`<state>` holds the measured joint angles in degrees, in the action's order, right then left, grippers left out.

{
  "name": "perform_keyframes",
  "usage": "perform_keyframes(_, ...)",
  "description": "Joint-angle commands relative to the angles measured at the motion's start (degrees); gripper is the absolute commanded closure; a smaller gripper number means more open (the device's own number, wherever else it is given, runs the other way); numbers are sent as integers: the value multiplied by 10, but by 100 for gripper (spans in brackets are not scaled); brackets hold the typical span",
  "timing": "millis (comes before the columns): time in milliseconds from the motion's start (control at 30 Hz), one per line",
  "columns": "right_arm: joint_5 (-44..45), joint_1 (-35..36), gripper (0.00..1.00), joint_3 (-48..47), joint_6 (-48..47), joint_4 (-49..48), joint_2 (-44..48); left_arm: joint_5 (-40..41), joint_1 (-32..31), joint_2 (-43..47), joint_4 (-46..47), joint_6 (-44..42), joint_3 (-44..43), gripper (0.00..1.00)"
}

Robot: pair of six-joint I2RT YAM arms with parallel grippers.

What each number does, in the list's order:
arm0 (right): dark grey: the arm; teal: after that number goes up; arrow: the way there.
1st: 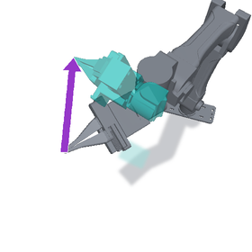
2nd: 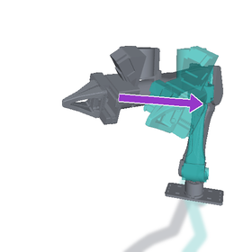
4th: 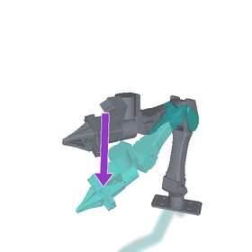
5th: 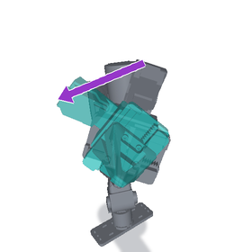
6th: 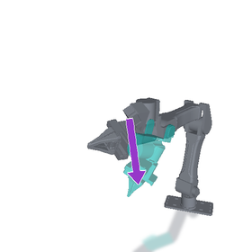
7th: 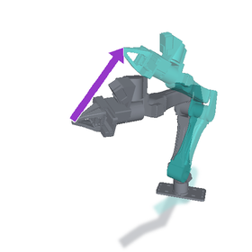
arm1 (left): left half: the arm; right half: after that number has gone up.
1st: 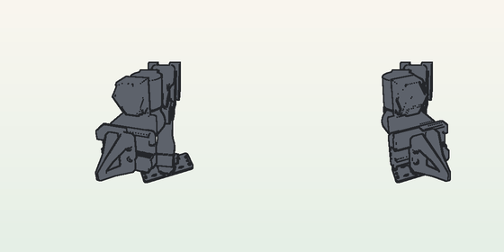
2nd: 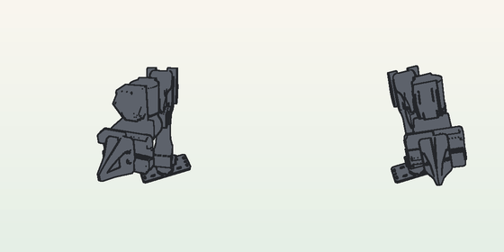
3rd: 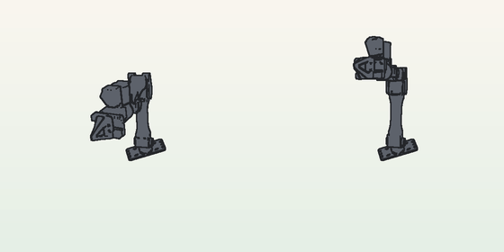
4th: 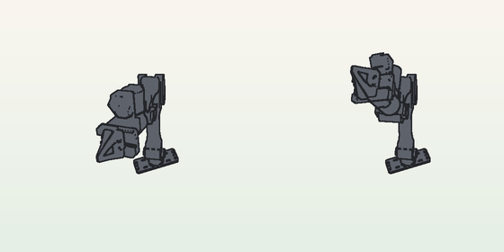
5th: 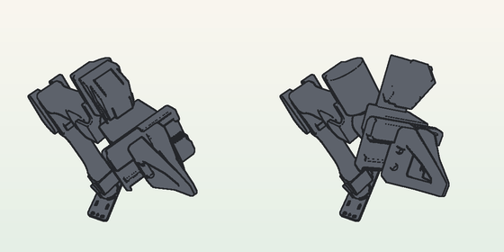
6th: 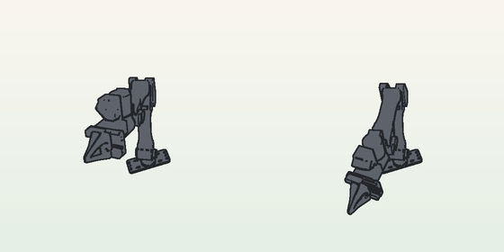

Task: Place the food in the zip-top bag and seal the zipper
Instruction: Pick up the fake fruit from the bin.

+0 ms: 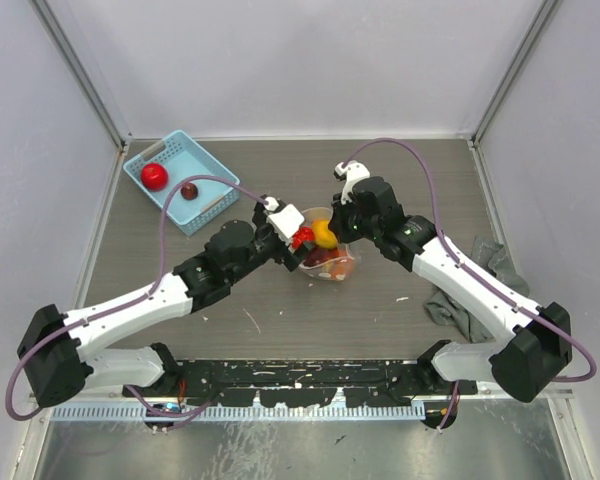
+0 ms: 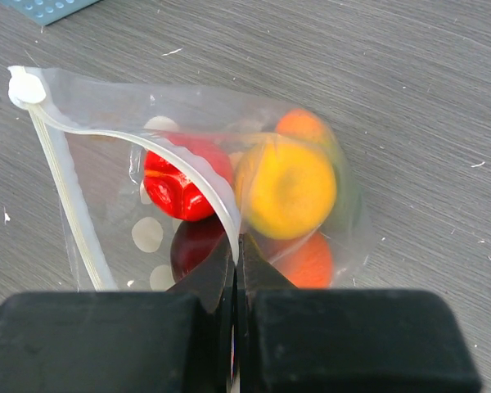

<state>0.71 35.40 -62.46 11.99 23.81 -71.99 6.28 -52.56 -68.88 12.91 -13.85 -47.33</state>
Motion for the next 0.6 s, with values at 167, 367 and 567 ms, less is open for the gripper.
perform_keyframes(167,6,-1,100,-27,-7,-32,-5,75,0,54,-113,117,-76,3)
perform_keyframes(367,10,-1,100,-27,-13,-35,-10,136,44,61,-193,163,-121,1)
perform_keyframes(567,13,-1,100,-23,-19,-42,-12,161,138,27,-296,237,-174,2)
